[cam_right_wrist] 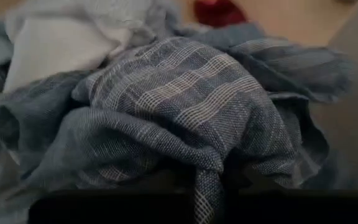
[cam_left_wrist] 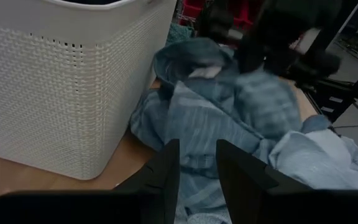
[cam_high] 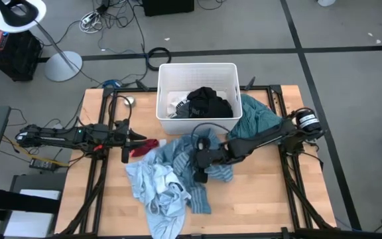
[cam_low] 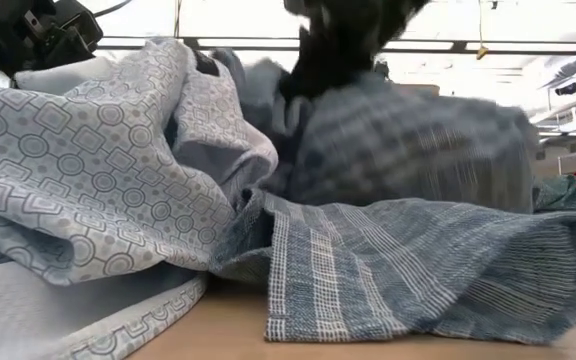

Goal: Sort clothes
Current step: Put the blue shirts into the laundry bin

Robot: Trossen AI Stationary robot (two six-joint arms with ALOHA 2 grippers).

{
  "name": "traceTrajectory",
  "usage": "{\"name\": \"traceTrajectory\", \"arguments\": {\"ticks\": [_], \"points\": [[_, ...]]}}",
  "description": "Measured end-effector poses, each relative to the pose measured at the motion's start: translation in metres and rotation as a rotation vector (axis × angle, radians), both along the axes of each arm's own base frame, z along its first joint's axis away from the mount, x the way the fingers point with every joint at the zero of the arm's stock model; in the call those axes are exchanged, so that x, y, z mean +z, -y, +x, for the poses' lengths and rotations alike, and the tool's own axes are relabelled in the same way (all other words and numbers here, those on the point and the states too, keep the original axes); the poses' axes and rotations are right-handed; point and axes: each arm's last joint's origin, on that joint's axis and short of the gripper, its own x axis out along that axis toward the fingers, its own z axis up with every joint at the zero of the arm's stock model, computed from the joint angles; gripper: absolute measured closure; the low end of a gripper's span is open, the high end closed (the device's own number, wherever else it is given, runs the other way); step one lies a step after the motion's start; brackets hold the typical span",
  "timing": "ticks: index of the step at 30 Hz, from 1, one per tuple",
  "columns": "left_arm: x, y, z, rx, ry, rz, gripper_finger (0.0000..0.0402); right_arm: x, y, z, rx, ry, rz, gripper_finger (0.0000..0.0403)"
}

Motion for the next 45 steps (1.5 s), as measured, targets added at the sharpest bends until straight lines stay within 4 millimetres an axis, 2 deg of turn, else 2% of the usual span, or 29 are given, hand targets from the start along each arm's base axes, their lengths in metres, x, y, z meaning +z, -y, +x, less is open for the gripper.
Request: {"name": "traceTrajectory", "arguments": {"ticks": [14,28,37,45], "points": [[-0.003,0.0,-0.001,0.0,-0.033,0.006,0.0291,0.114,0.007,0.01,-0.077,0.12,-0.088,0.0386],[-0.005,0.0,-0.002,0.0,-0.058,0.006,0.0291,0.204,0.05,0.008,-0.154,0.333,-0.116,0.0386],[-0.006,0.0,-0.002,0.0,-0.065,0.008,0.0291,0.267,0.083,-0.005,-0.214,0.561,-0.185,0.0386],[-0.006,0.0,-0.002,-0.001,-0.065,0.009,0.0291,0.31,0.11,-0.02,-0.274,0.776,-0.284,0.0386]]}}
